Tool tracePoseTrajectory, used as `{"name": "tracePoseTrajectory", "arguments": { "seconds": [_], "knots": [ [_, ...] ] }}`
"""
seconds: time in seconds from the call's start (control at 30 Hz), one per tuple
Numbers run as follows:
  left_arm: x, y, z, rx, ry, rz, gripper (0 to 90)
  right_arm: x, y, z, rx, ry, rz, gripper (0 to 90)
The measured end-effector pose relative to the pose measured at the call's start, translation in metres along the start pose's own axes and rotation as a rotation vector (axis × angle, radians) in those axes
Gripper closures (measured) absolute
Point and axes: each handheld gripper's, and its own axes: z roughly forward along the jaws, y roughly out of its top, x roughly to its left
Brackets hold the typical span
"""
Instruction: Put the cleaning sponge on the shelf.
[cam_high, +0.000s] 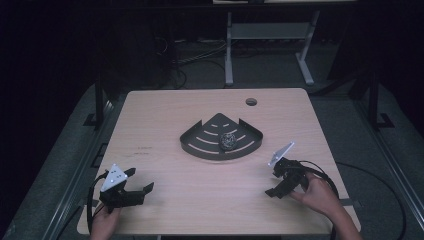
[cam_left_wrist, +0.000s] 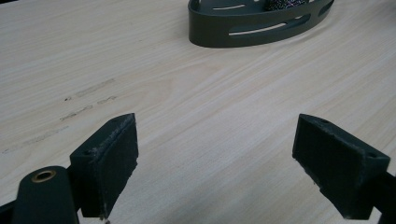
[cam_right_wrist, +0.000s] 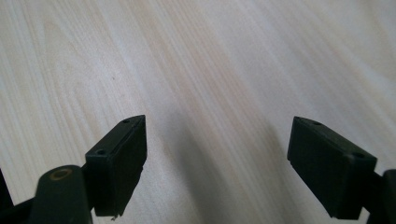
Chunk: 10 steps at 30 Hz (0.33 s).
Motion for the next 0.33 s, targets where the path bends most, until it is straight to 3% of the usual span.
{"name": "tracePoseTrajectory", "arguments": {
  "seconds": [0.33],
  "knots": [
    [-0.0001, 0.0006, 0.0015, 0.000, 0.000, 0.001, 13.7, 0.0048, -0.0077, 0.0049, -0.020, -0.005, 0.009, 19.3]
  ]
}}
